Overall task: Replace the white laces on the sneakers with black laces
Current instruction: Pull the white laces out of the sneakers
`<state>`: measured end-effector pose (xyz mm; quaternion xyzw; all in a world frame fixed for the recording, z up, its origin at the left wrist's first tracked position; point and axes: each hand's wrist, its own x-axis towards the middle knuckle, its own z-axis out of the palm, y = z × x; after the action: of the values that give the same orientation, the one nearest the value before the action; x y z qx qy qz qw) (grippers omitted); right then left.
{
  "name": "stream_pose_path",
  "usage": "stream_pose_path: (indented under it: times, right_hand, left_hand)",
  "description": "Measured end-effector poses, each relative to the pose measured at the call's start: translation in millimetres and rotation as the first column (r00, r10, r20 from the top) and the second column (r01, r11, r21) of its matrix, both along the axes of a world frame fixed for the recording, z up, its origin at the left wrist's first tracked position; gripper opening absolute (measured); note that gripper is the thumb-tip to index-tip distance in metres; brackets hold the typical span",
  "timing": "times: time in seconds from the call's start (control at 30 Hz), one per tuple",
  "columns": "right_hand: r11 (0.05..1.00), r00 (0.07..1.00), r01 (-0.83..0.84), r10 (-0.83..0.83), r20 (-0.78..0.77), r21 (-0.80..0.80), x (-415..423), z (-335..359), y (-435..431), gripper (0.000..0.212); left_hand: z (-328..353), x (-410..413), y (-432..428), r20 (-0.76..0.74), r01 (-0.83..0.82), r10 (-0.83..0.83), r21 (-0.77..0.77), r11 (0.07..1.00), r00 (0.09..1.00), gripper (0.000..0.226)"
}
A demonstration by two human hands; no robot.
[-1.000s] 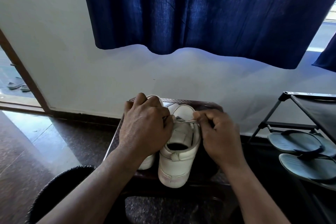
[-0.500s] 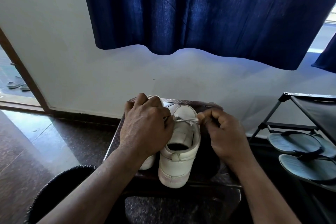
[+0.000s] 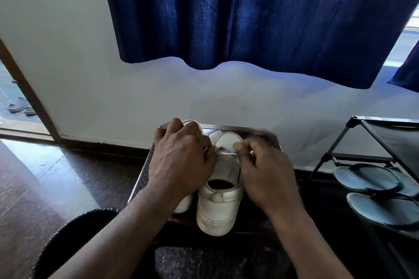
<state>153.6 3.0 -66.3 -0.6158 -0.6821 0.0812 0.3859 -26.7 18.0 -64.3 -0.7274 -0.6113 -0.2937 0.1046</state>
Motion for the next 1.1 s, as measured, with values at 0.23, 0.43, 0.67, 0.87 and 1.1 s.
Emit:
stream_pose_path:
  times: [0.23,0.43,0.67,0.87,1.1]
  right_hand:
    - [0.991,0.992,-0.060,0.045,0.120,0.123,-3,-5,-1,0.013]
    - [0.964,0.625,-0.142,0.264,-0.735,0.226,-9,1,-5,0.020]
    - [0.993,0.325,-0.113,0.057,-0.944,0.021,-8,5,1,0.020]
    - [0.998,0.994,-0.062,0.062,0.085,0.006,-8,-9,2,0.016]
    - [0.962,0.929,-0.025,0.123,-0.349,0.273,-6,-6,2,0.020]
  left_hand:
    - [0,1,-1,0.007,0.005,-0.005,0.015,1.000,1.000,0.026]
    - [1,0,0,-0.004,0.014,-0.014,-0.006,1.000,1.000,0.032]
    - [1,0,-1,0.018,0.009,-0.008,-0.008,1.000,1.000,0.031]
    - [2,1,-1,0.016,0.008,-0.008,-0.003,1.000,1.000,0.028]
    - [1,0,-1,0.019,0.016,-0.016,-0.002,1.000,1.000,0.029]
